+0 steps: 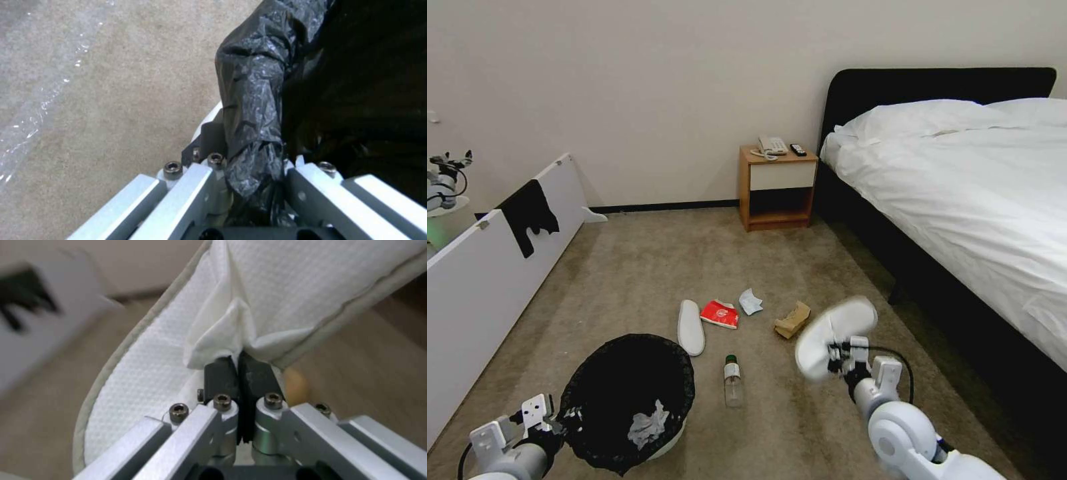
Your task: Pick up the trash bin, then pick up the garbage from the floor and place it into the trash bin.
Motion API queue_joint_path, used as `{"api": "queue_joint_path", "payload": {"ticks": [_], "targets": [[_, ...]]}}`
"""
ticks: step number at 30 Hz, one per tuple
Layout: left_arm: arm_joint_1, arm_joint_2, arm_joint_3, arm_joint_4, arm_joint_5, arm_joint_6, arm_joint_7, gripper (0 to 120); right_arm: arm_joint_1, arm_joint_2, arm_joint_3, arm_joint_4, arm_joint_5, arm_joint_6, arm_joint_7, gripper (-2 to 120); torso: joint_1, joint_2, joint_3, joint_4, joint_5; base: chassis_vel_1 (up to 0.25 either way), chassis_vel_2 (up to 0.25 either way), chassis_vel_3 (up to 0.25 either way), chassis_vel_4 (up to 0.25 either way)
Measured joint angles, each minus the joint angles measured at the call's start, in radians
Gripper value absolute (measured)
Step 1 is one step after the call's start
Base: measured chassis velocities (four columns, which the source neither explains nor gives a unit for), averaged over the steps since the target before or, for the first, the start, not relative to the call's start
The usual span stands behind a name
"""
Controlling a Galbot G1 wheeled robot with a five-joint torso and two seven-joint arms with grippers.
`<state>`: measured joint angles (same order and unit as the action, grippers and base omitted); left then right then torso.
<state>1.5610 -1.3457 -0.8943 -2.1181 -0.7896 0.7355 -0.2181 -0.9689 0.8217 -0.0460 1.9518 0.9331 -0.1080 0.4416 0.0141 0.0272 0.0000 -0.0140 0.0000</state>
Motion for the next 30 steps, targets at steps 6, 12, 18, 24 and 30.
{"api": "queue_joint_path", "payload": {"ticks": [6, 12, 18, 24, 30], "targets": [[0.014, 0.007, 0.003, -0.024, -0.005, 0.0, -0.003, 1, 0.157, -0.033, -0.082, 0.044, -0.031, 0.094, -0.121, 0, 0.0, 0.0, 0.0, 0.0005, -0.0002, 0.0, 0.0, 0.0, 0.0], [0.014, 0.033, 0.026, -0.028, -0.005, 0.0, -0.004, 1, 0.281, -0.063, -0.161, 0.068, -0.139, 0.174, -0.238, 0, 0.0, 0.0, 0.0, 0.0, -0.0001, 0.0, 0.0, 0.0, 0.0], [0.011, 0.041, 0.047, -0.028, -0.003, 0.0, -0.005, 1, 0.383, -0.044, -0.25, 0.072, -0.213, 0.225, -0.307, 0, 0.0, 0.0, 0.0, -0.0001, 0.0, 0.0, 0.0, 0.0, 0.0], [0.006, 0.041, 0.057, -0.029, 0.001, 0.0, -0.007, 1, 0.483, -0.009, -0.356, 0.035, -0.278, 0.253, -0.351, 0, 0.0, 0.0, 0.0, 0.0002, -0.0001, 0.0, 0.0, 0.0, 0.0], [-0.001, 0.047, 0.06, -0.023, 0.001, 0.0, -0.007, 1, 0.601, 0.022, -0.498, -0.014, -0.349, 0.278, -0.375, 0, 0.0, 0.0, 0.0, 0.0001, -0.0001, 0.0, 0.0, 0.0, 0.0]]}}
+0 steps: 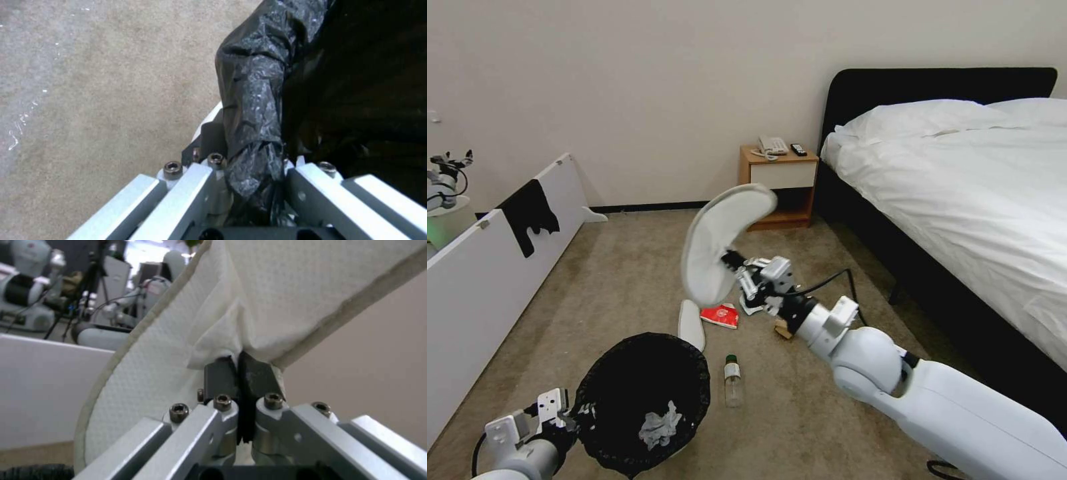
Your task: Pick up the trash bin, then pick up the garbage from the floor and place it into the trash bin.
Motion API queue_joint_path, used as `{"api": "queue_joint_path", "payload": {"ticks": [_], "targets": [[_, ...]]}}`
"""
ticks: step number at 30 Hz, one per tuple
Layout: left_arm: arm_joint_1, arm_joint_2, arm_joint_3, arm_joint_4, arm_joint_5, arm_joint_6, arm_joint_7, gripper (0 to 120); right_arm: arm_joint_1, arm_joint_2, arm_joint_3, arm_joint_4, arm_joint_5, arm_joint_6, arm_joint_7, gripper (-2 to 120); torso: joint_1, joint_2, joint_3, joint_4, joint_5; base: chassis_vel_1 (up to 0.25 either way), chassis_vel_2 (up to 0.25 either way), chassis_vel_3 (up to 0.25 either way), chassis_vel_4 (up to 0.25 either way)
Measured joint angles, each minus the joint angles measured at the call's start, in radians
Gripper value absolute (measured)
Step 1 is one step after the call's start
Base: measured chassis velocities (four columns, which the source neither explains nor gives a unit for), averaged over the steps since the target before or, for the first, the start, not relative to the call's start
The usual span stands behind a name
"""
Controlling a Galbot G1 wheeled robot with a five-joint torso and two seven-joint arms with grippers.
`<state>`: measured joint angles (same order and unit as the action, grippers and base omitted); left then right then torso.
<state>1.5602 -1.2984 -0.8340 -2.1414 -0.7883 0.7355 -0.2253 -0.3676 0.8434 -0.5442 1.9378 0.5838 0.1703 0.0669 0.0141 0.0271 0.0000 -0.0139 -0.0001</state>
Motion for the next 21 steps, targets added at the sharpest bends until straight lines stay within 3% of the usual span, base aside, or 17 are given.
{"api": "queue_joint_path", "payload": {"ticks": [21], "targets": [[-0.012, -0.01, -0.012, 0.008, -0.007, 0.0, -0.002, 1, 0.095, 0.099, -0.24, -0.113, -0.113, 0.022, -0.014, 0, 0.0, 0.0, 0.0, 0.0, 0.0, 0.0, 0.0, 0.0, 0.0]]}}
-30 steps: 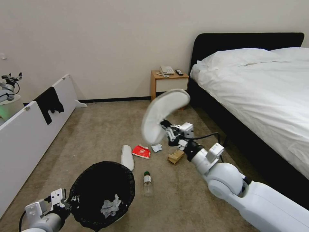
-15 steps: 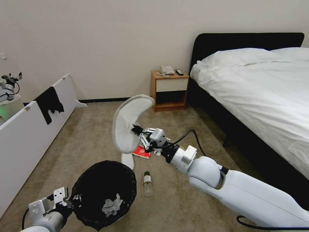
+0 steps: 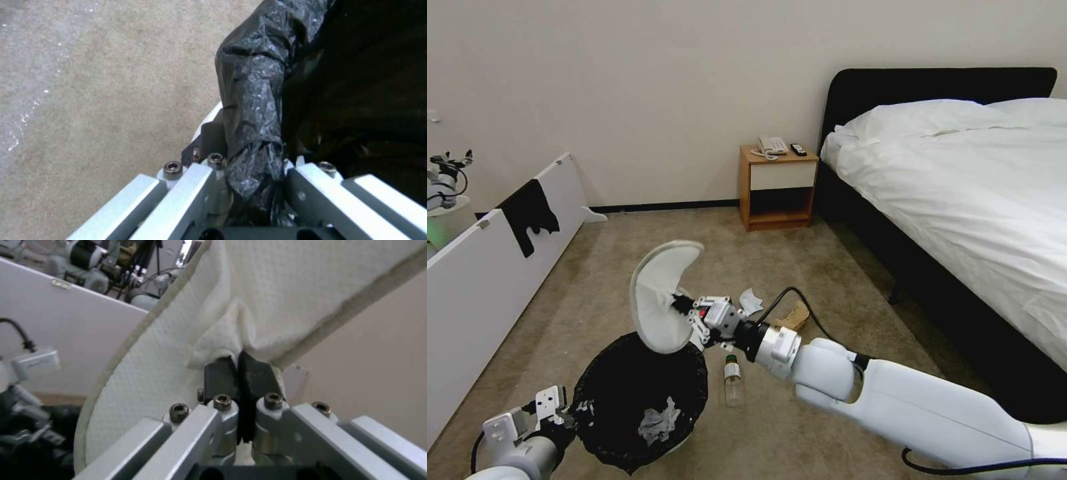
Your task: Pick up the trash bin, then pick up the garbage from the floor and place it into the trash bin.
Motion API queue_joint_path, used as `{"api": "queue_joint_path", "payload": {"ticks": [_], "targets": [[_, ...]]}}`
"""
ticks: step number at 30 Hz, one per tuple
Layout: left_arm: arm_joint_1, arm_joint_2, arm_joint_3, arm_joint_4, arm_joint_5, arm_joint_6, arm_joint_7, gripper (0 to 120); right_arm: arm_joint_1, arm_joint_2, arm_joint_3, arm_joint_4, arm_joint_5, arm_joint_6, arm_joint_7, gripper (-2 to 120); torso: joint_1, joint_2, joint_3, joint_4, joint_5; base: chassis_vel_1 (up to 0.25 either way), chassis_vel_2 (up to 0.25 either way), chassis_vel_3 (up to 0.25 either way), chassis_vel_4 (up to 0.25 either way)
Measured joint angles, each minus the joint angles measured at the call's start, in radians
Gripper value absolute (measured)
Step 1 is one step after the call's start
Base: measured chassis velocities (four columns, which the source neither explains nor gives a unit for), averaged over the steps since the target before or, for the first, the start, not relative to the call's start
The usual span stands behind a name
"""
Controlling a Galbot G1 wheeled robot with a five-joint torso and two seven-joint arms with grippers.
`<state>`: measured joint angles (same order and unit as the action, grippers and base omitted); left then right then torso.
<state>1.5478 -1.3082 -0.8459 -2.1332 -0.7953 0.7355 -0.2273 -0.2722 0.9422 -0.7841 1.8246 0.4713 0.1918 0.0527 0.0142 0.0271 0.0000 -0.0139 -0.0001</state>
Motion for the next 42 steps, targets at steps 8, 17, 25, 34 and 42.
{"api": "queue_joint_path", "payload": {"ticks": [8, 17, 25, 34, 42], "targets": [[-0.001, 0.002, -0.006, 0.003, -0.005, 0.0, -0.003, 1, -0.009, 0.041, -0.057, -0.058, -0.028, 0.018, 0.001, 0, 0.0, 0.0, 0.0, 0.0, 0.0, 0.0, 0.0, 0.0, 0.0], [-0.001, 0.002, -0.009, 0.002, -0.01, 0.0, -0.003, 1, -0.02, 0.084, -0.097, -0.133, -0.072, 0.042, -0.001, 0, 0.0, 0.0, 0.0, 0.0, 0.0001, 0.0, 0.0, 0.0, 0.0], [0.001, -0.001, -0.013, -0.005, -0.015, 0.0, -0.004, 1, -0.046, 0.112, -0.122, -0.181, -0.089, 0.05, 0.0, 0, 0.0, 0.0, 0.0, 0.0, 0.0001, 0.0, 0.0, 0.0, 0.0], [-0.001, -0.003, -0.016, -0.007, -0.019, 0.0, -0.005, 1, -0.073, 0.149, -0.137, -0.224, -0.106, 0.059, 0.005, 0, 0.0, 0.0, 0.0, 0.0, 0.0001, 0.0, 0.0, 0.0, 0.0], [-0.001, -0.007, -0.017, -0.009, -0.021, 0.0, -0.006, 1, -0.088, 0.156, -0.144, -0.238, -0.115, 0.062, 0.007, 0, 0.0, 0.0, 0.0, 0.0, 0.0001, 0.0, 0.0, 0.0, 0.0]]}}
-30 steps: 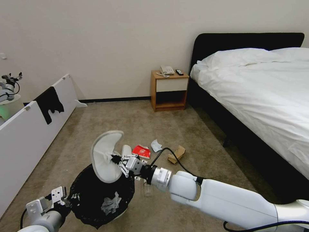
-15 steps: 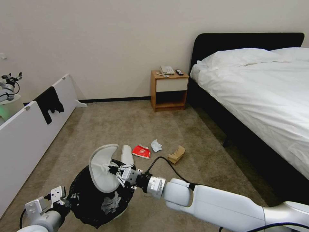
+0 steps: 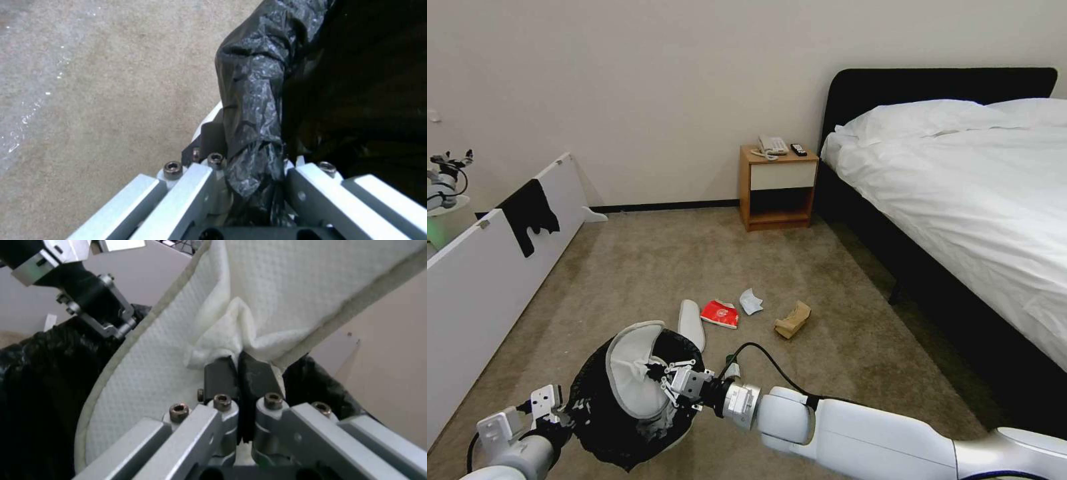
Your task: Pick up the trash bin, then pick up the garbage from the floor and place it into the trash bin.
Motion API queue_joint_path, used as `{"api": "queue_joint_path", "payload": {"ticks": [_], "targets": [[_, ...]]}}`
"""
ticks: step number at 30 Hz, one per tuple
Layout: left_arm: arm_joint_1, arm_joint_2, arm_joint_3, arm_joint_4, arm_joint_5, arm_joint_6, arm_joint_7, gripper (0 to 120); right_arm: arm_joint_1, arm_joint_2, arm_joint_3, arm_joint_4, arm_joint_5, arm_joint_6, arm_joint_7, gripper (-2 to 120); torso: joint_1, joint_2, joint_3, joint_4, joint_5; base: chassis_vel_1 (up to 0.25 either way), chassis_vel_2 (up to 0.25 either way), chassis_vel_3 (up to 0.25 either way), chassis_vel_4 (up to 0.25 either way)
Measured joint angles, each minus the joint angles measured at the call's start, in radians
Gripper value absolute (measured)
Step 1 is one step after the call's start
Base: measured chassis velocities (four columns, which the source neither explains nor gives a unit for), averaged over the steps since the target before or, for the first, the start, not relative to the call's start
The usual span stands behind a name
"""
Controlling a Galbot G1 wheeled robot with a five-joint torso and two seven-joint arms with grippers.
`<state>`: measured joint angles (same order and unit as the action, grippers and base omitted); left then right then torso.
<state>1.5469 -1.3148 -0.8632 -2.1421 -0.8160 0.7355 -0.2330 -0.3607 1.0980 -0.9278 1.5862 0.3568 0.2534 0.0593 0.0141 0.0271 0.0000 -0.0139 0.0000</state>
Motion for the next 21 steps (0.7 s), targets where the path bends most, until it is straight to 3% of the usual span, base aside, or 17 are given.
{"api": "queue_joint_path", "payload": {"ticks": [4, 6, 9, 11, 13, 18, 21], "targets": [[0.001, 0.0, -0.001, -0.004, -0.002, 0.0, 0.0, 1, -0.008, 0.0, 0.0, -0.006, -0.007, 0.0, 0.0, 5, 0.0, 0.0, 0.0, -0.0001, 0.0, 0.0, 0.0, 0.0, 0.0], [0.002, 0.0, -0.002, -0.006, -0.003, 0.0, 0.0, 1, -0.015, 0.002, 0.001, -0.015, -0.016, 0.002, 0.0, 16, 0.0, 0.0, 0.0, -0.0001, 0.0, 0.0, 0.0, 0.0, 0.0], [0.002, 0.0, -0.002, -0.006, -0.003, 0.0, 0.0, 1, -0.016, 0.002, 0.002, -0.016, -0.017, 0.002, 0.0, 22, 0.0, 0.0, 0.0, 0.0, 0.0001, 0.0, 0.0, 0.0, 0.0], [0.003, 0.0, -0.002, -0.006, -0.003, 0.0, 0.0, 1, -0.017, -0.001, 0.006, -0.016, -0.019, 0.003, 0.0, 35, 0.0, 0.0, 0.0, -0.0001, 0.0001, 0.0, 0.0, 0.0, 0.0], [0.003, 0.0, -0.002, -0.006, -0.003, 0.0, 0.0, 1, -0.017, -0.002, 0.007, -0.016, -0.019, 0.004, 0.0, 36, 0.0, 0.0, 0.0, -0.0001, 0.0, 0.0, 0.0, 0.0, 0.0], [0.003, 0.0, -0.002, -0.003, -0.003, 0.0, 0.0, 1, -0.018, -0.007, 0.014, -0.014, -0.02, 0.004, 0.0, 58, 0.0, 0.0, 0.0, 0.0, 0.0, 0.0, 0.0, 0.0, 0.0], [0.003, 0.0, -0.002, -0.002, -0.003, 0.0, 0.0, 1, -0.018, -0.007, 0.015, -0.013, -0.019, 0.004, 0.0, 61, 0.0, 0.0, 0.0, -0.0001, 0.0001, 0.0, 0.0, 0.0, 0.0]]}}
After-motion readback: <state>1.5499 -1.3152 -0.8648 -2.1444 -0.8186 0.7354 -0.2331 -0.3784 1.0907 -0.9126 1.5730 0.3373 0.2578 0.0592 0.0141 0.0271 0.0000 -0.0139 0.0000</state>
